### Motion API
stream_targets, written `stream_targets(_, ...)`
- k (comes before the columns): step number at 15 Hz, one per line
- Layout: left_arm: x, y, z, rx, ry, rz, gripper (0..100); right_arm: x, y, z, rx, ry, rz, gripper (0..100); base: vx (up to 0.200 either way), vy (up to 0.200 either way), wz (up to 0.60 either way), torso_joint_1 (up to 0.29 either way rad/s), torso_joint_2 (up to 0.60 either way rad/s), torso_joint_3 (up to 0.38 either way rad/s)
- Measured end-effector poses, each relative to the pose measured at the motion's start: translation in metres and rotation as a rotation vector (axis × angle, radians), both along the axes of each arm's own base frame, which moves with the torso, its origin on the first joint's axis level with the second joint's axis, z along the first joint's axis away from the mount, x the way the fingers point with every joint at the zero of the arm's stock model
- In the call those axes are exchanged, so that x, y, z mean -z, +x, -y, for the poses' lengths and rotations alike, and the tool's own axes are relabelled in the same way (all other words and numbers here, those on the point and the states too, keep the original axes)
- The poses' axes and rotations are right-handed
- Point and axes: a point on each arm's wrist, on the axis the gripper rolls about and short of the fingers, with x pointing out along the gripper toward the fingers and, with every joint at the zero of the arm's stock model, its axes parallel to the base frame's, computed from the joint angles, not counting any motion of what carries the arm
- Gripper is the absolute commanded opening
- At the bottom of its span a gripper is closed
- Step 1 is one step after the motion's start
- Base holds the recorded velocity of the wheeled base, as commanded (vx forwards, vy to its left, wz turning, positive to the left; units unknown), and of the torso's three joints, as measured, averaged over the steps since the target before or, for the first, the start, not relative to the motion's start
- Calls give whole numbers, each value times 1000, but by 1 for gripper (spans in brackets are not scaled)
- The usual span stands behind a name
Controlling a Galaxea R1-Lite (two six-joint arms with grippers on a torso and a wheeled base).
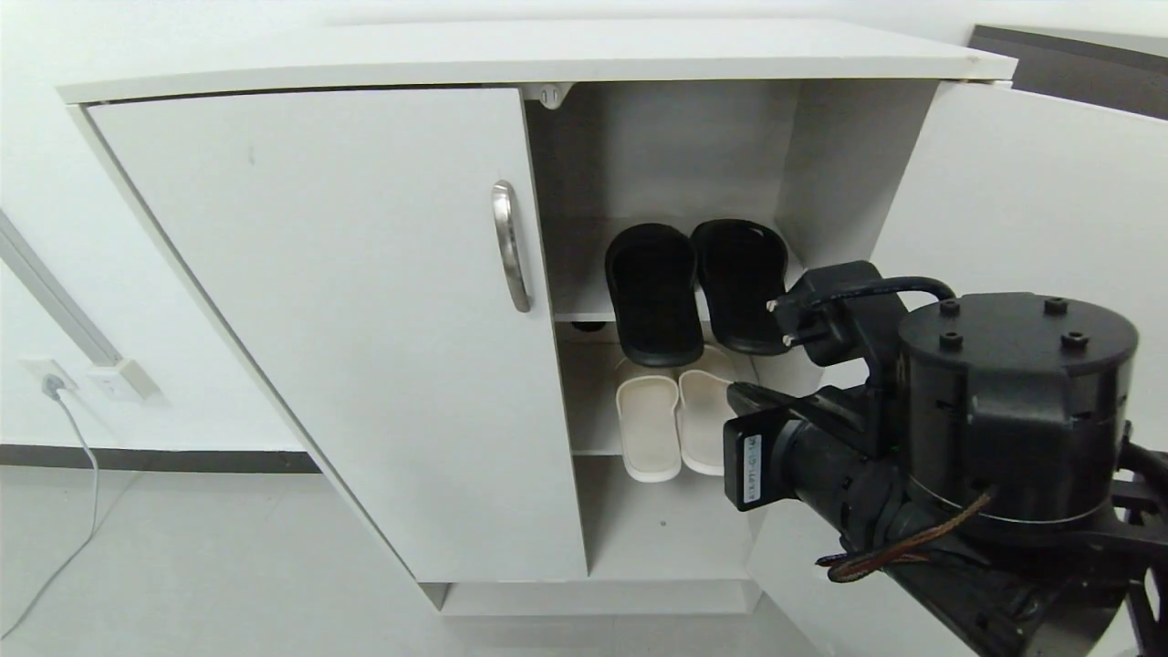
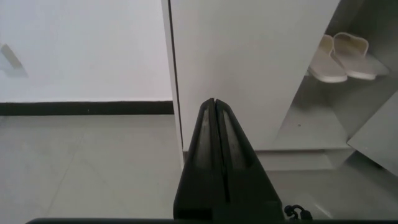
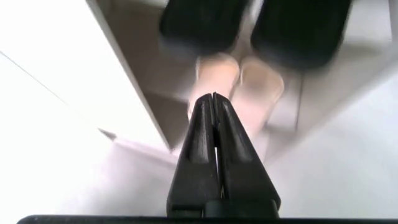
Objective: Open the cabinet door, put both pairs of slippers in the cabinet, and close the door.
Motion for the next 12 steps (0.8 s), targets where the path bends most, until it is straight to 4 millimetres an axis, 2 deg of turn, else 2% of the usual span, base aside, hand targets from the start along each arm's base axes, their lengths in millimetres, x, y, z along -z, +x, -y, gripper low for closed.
stream_targets(9,0,0,0,0,0,-1,0,9,0,2,-5,-29,-17,0,-200,0,0,2,4,0)
stream_targets(12,0,0,0,0,-1,0,0,12,4,4,8,-43,-21,0,0,0,0,0,0,0)
